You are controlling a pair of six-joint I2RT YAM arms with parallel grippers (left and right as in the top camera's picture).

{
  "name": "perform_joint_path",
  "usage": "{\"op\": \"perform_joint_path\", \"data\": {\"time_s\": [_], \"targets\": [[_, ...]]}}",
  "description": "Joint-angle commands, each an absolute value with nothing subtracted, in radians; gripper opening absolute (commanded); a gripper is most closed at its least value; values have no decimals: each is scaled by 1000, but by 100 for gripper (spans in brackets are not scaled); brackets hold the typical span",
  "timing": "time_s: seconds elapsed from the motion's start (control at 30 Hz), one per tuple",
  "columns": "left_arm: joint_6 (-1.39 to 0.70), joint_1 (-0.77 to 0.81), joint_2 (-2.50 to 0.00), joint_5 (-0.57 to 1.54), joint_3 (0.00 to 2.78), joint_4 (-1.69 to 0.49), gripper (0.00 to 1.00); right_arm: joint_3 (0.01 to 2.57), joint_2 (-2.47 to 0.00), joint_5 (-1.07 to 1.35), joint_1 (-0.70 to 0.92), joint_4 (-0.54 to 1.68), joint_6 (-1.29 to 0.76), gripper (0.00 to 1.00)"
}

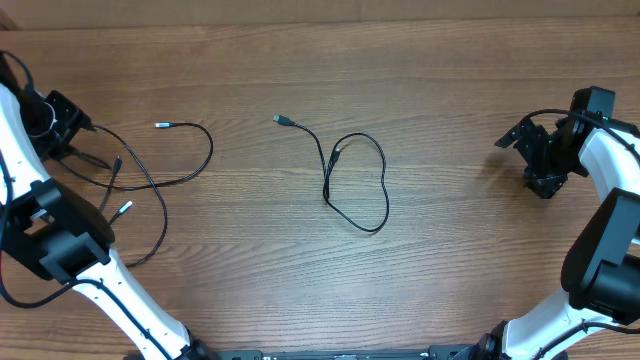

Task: Untangle cables
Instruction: 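Carry the lifted cable leftward with the left gripper toward the table's left side, then lower the cable and open the left gripper at the left side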

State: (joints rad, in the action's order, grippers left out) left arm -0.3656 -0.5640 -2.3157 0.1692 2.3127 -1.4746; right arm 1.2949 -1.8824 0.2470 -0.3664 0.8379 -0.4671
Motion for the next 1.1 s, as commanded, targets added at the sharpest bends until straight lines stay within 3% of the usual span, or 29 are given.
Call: {"op": "perform_joint_path", "data": {"time_s": [0.0,0.43,0.47,0.5,0.53,0.6,0.77,0.93,1.0,1.07], "targets": [[-426,-554,-2328,-8,2325,-1489,55,1310,-1864,248,-369,835,-460,100],[-443,-540,-2328,-6,2156,-1370,59,1310,-1864,248,-369,835,-460,100],[-452,-538,-2328,4,2127,-1344,54,1310,-1864,248,-369,835,-460,100],[-453,-537,-2328,23,2103,-1319,36,1310,-1864,248,-369,835,-460,100],[-452,-536,-2328,36,2091,-1306,6,1310,-1864,248,-369,835,-460,100],[-441,-536,-2328,109,2078,-1284,4,1310,-1864,248,-369,835,-460,100],[-273,-572,-2324,528,2190,-1282,4,1310,-1864,248,-369,835,-460,100],[-326,-664,-2324,1307,2371,-1198,4,1310,-1864,248,-369,835,-460,100],[-421,-682,-2324,1441,2400,-1099,4,1310,-1864,248,-369,835,-460,100],[-456,-690,-2324,1442,2421,-1059,4,1310,-1864,248,-369,835,-460,100]]}}
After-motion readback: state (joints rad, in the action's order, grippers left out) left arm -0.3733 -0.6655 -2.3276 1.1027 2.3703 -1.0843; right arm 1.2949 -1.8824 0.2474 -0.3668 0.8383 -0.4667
